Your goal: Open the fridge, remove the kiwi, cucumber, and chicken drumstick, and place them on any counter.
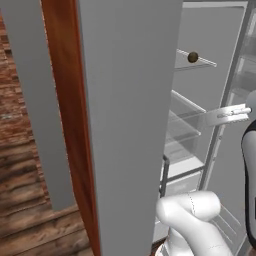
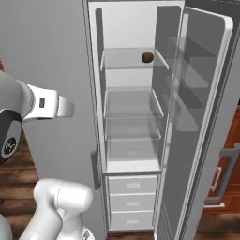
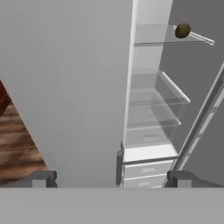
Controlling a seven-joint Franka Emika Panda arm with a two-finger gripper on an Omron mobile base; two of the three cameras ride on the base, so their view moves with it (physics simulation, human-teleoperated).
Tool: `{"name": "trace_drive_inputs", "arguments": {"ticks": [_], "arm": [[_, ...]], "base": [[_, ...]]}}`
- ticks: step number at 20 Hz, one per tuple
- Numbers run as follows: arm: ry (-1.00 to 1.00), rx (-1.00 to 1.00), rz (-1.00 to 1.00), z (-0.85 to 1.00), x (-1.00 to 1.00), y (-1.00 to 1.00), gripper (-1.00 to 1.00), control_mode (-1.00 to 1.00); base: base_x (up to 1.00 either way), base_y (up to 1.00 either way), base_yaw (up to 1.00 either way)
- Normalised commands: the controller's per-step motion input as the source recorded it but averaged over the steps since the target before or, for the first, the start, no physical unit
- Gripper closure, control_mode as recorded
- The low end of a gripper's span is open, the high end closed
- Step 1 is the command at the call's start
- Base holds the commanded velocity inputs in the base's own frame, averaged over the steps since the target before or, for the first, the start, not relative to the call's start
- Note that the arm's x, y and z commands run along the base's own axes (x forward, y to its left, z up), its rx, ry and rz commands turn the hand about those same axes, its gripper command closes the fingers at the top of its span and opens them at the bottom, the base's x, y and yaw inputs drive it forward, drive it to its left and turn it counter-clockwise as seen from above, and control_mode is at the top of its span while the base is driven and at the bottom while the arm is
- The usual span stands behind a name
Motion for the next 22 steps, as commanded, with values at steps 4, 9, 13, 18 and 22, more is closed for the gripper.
{"name": "trace_drive_inputs", "arguments": {"ticks": [4,9,13,18,22], "arm": [[0.00,0.00,0.00,0.00,0.00,0.00,-1.00,1.00],[0.00,0.00,0.00,0.00,0.00,0.00,-1.00,1.00],[0.00,0.00,0.00,0.00,0.00,0.00,-1.00,1.00],[0.00,0.00,0.00,0.00,0.00,0.00,-1.00,1.00],[0.00,0.00,0.00,0.00,0.00,0.00,-1.00,1.00]], "base": [[0.07,-0.41,0.03],[0.14,-0.38,0.00],[0.30,-0.38,0.00],[0.67,-0.21,0.00],[0.77,-0.38,0.00]]}}
